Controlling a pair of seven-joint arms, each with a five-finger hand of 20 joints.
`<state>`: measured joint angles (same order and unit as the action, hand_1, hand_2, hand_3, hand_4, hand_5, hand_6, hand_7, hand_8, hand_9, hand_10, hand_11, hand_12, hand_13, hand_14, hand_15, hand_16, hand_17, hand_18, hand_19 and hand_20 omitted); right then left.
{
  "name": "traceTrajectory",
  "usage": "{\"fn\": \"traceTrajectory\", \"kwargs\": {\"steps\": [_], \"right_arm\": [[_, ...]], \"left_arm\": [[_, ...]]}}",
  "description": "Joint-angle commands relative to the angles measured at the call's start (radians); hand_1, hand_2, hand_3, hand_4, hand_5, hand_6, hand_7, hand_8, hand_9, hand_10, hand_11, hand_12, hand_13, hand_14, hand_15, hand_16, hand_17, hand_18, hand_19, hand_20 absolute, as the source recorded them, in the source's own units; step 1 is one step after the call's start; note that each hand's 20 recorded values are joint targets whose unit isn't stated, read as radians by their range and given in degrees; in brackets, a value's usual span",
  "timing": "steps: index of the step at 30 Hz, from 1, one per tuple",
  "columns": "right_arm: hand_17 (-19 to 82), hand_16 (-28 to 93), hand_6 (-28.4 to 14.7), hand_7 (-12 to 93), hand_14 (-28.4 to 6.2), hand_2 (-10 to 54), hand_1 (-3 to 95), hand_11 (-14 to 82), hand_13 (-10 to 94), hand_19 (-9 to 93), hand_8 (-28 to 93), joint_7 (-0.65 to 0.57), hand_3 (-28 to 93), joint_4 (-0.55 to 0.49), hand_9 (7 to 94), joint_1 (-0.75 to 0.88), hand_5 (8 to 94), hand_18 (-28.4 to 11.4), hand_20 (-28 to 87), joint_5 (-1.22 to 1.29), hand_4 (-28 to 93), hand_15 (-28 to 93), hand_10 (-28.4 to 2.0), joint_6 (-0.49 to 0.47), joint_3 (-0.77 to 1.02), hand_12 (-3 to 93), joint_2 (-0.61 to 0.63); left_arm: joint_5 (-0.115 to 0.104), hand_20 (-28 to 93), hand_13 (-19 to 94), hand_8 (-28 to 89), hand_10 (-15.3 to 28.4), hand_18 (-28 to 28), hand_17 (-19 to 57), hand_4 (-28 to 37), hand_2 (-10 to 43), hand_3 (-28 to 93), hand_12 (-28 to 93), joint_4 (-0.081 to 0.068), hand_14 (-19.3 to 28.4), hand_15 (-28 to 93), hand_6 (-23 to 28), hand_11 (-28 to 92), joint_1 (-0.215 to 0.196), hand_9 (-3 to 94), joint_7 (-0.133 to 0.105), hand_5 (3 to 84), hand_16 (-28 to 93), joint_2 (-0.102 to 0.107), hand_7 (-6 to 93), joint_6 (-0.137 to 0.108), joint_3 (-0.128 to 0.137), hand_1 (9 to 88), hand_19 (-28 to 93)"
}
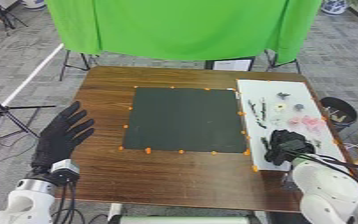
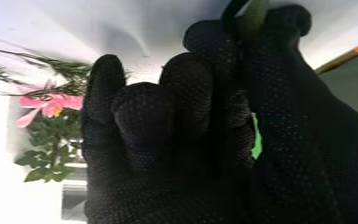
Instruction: Arrange flowers
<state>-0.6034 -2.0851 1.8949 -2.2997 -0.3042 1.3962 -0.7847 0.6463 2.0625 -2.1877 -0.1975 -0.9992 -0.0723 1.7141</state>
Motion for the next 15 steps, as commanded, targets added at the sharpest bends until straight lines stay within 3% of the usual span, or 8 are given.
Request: {"fn": "traceTrajectory", "kwargs": {"steps": [1,9,15], "right_arm": [[27,33,0.1,55,-9.7,-9.5,41.9,56.8,69,75,13,0.095,86,0.085,77.0,0.083,72.8,-16.6,29,0.018,-28,80,-9.2,0.133,-0.046,46.5,-0.007],[30,35,-0.3,59,-10.4,-9.5,37.3,64.2,71,78,24,0.084,91,0.072,78.7,0.094,72.8,-17.1,31,0.086,-19,86,-10.9,0.300,-0.026,45.0,-0.008],[31,35,-0.3,58,-10.2,-9.5,36.2,64.8,73,79,26,0.050,91,0.034,80.2,0.070,74.4,-17.4,31,0.129,-16,86,-11.0,0.326,0.002,44.2,-0.002]], "left_arm": [[-0.004,13,18,-12,11.8,21.2,-8.7,-28.3,-5.5,71,16,0.001,15.7,41,3.7,23,-0.009,22.3,0.008,26.1,-2,-0.008,21.2,-0.003,-0.001,25.1,46],[-0.004,13,18,-12,11.7,21.3,-8.7,-28.3,-5.5,71,16,0.005,15.8,41,3.7,23,-0.019,22.3,0.003,26.1,-2,-0.008,21.3,-0.006,0.012,25.0,46],[-0.002,13,18,-12,11.7,21.2,-8.7,-28.3,-5.4,71,16,0.009,15.8,41,3.8,23,-0.025,22.3,0.000,26.1,-2,0.000,21.1,-0.005,0.020,25.0,46]]}}
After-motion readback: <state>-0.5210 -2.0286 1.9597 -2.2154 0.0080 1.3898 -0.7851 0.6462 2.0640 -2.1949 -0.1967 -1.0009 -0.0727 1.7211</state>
